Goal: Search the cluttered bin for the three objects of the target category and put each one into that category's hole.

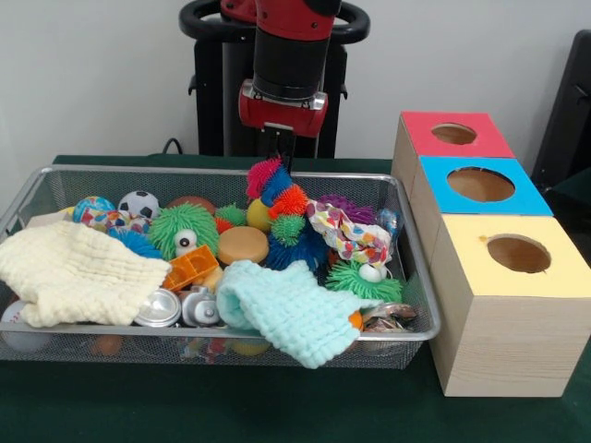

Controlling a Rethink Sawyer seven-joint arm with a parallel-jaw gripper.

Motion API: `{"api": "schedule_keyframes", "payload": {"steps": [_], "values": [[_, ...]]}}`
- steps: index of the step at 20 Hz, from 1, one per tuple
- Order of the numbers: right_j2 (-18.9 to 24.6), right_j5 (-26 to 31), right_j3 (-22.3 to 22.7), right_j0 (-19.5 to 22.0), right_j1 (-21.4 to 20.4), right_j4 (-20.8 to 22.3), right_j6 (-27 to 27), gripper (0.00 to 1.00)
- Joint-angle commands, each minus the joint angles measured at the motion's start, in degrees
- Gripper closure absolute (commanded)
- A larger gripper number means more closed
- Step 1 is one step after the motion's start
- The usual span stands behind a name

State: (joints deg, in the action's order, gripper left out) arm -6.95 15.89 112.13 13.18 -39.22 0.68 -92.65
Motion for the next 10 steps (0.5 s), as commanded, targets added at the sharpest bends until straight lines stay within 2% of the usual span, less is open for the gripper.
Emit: {"api": "schedule_keyframes", "payload": {"steps": [1, 10], "values": [[2.1, 3.9, 1.6, 0.3, -1.7, -2.1, -10.0, 1.0], [1.2, 7.3, -0.7, -0.9, -2.0, -2.2, -9.4, 1.0]]}}
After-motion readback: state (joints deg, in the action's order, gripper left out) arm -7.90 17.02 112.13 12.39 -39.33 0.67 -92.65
